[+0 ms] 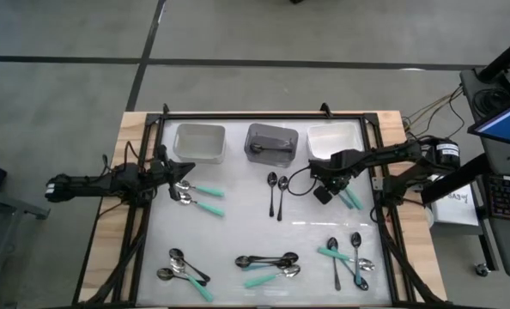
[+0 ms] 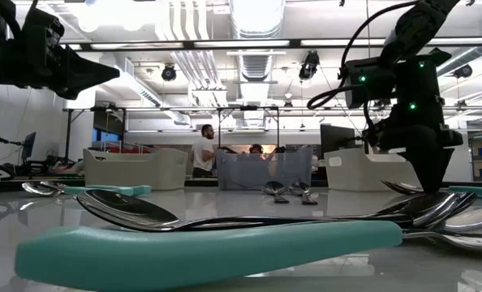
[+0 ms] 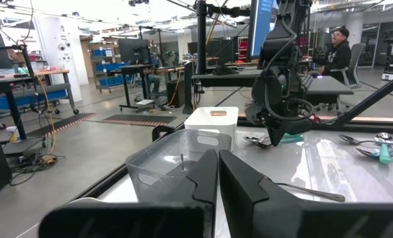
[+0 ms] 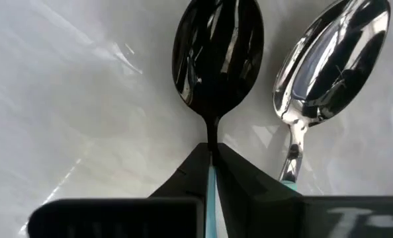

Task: Sort silverware by color (type)
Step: Put the blue spoon into the gray bin

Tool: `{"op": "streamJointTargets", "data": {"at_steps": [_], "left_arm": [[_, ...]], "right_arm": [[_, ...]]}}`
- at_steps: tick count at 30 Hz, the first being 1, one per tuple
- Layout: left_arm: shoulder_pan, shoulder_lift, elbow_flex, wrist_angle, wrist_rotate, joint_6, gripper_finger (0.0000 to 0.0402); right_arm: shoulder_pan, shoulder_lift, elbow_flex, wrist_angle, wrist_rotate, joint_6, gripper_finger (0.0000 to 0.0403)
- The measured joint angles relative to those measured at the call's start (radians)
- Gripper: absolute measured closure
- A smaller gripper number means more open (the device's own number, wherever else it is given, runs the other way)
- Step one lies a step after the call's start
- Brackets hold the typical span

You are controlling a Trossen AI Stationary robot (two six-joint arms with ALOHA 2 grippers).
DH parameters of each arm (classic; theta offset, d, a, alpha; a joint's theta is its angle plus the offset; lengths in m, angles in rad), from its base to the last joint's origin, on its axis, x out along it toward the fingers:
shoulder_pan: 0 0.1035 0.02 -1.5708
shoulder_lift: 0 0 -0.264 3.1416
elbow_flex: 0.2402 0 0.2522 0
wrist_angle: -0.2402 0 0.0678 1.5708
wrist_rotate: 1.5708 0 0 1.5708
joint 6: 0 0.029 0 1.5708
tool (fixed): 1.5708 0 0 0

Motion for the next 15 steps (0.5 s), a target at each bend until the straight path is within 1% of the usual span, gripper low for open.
{"op": "streamJointTargets", "data": {"at_steps": [6, 10, 15], "left_arm": [[0.000, 0.000, 0.000, 0.000, 0.000, 0.000, 0.0402], [0.000, 0.000, 0.000, 0.000, 0.000, 0.000, 0.0402], [0.000, 0.000, 0.000, 0.000, 0.000, 0.000, 0.0402]], "right_arm": [[0.000, -0.044, 0.000, -0.004, 0.000, 0.000, 0.0392], [0.000, -0.131, 0.021, 0.008, -0.020, -0.004, 0.0393], [0.011, -0.243, 0.037, 0.022, -0.021, -0.074, 0.0393]]}}
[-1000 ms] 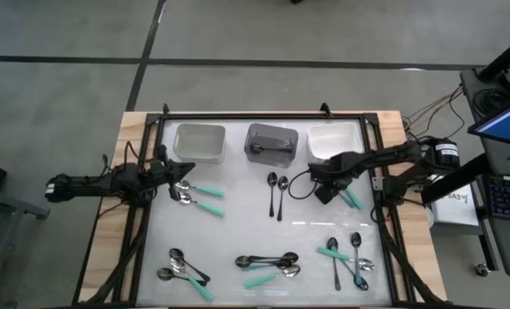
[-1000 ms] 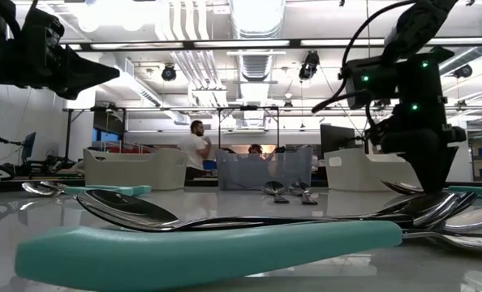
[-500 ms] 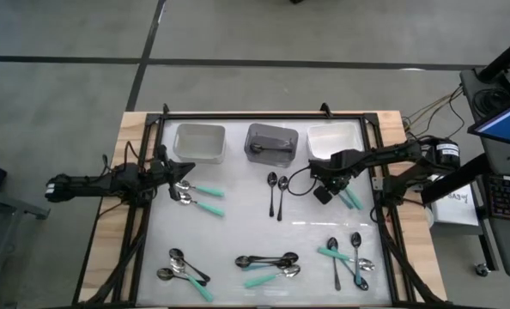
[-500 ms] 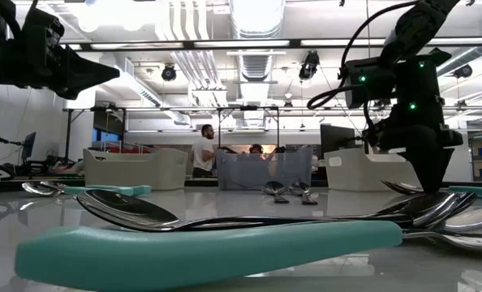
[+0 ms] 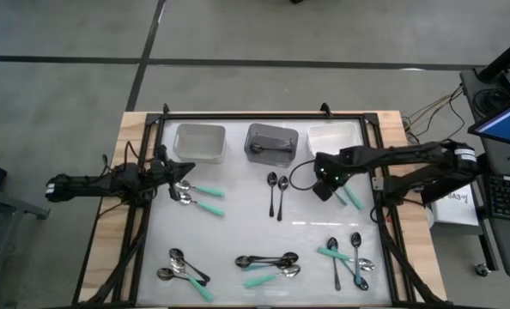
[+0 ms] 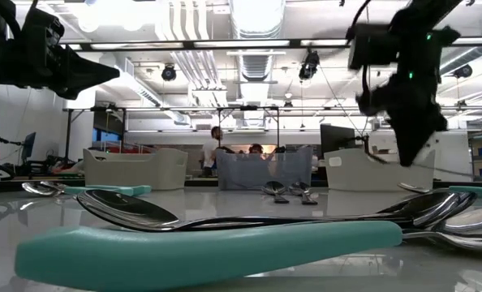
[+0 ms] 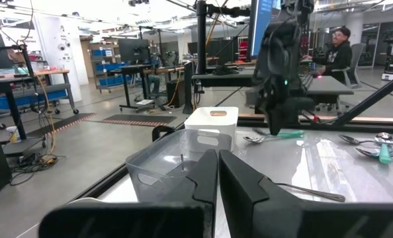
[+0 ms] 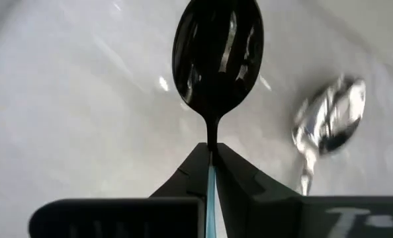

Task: Sort silverware by color (type)
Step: Put the blue spoon into the gray bin

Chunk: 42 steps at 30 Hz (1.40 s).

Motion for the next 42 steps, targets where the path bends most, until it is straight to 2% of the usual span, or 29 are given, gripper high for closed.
{"op": "streamJointTargets", "data": {"at_steps": [7, 14, 37, 42], "left_arm": [[0.000, 0.000, 0.000, 0.000, 0.000, 0.000, 0.0402], [0.000, 0.000, 0.000, 0.000, 0.000, 0.000, 0.0402], [0.000, 0.000, 0.000, 0.000, 0.000, 0.000, 0.0402], [0.000, -0.001, 0.000, 0.029, 0.000, 0.057, 0.0402]], "right_arm": [[0.035, -0.129, 0.001, 0.192, 0.005, -0.118, 0.0393], [0.070, -0.180, 0.001, 0.320, 0.005, -0.210, 0.0394], [0.078, -0.073, 0.002, 0.400, 0.004, -0.243, 0.0394], [0.078, -0.051, 0.002, 0.408, -0.002, -0.239, 0.0394]]}}
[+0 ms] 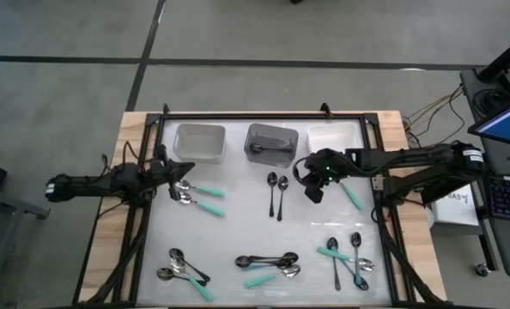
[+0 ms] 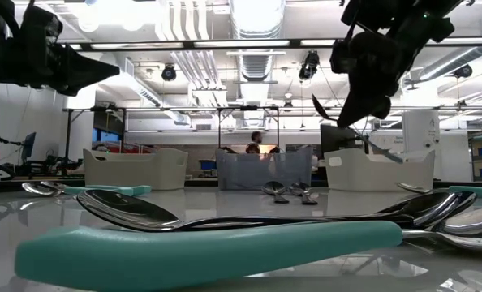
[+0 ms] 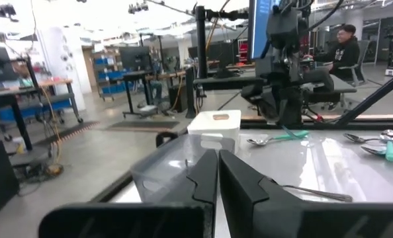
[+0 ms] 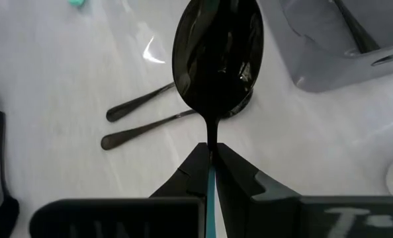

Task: Sort silverware by color (type)
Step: Put the blue spoon into the gray bin

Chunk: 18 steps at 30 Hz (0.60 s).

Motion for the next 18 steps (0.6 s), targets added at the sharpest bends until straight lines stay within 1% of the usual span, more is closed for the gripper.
{"op": "streamJointTargets", "data": {"at_steps": [4, 10, 18], "left_arm": [[0.000, 0.001, 0.000, 0.087, 0.000, -0.002, 0.0402], [0.000, 0.000, 0.000, 0.265, 0.000, -0.004, 0.0402], [0.000, 0.000, 0.000, 0.309, 0.000, -0.021, 0.0402]], "right_arm": [[0.000, 0.018, 0.000, 0.027, 0.000, 0.022, 0.0394], [0.000, 0.030, 0.000, 0.047, 0.000, 0.033, 0.0394], [0.000, 0.030, 0.000, 0.047, -0.001, 0.033, 0.0394]]}}
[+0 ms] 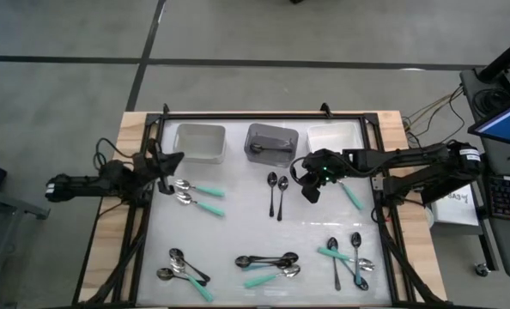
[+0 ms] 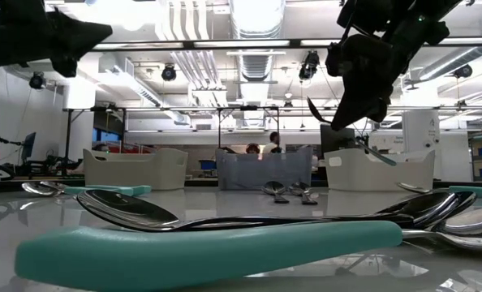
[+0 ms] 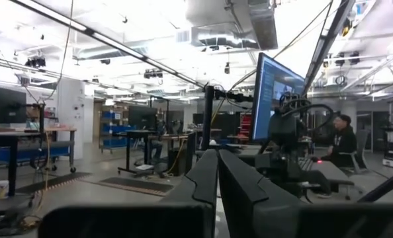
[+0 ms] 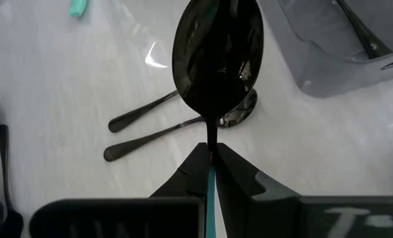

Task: Sort silverware by color (type)
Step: Put the blue spoon into the gray bin

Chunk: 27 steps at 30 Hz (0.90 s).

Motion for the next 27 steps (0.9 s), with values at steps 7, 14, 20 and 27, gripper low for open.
{"op": "streamJointTargets", "data": {"at_steps": [7, 14, 20, 27], "left_arm": [[0.000, 0.001, 0.000, 0.016, -0.021, 0.015, 0.0402], [0.000, 0.001, 0.000, 0.077, -0.073, 0.017, 0.0402], [0.000, 0.031, 0.000, 0.074, -0.072, -0.125, 0.0402], [0.000, 0.159, 0.000, 0.069, -0.077, -0.369, 0.0402]], "right_arm": [[0.000, 0.000, 0.000, 0.000, 0.000, 0.001, 0.0394], [0.000, 0.000, 0.000, 0.003, 0.000, 0.001, 0.0394], [0.000, 0.000, 0.000, 0.101, -0.024, -0.054, 0.0394], [0.000, 0.000, 0.000, 0.285, -0.027, -0.075, 0.0394]]}}
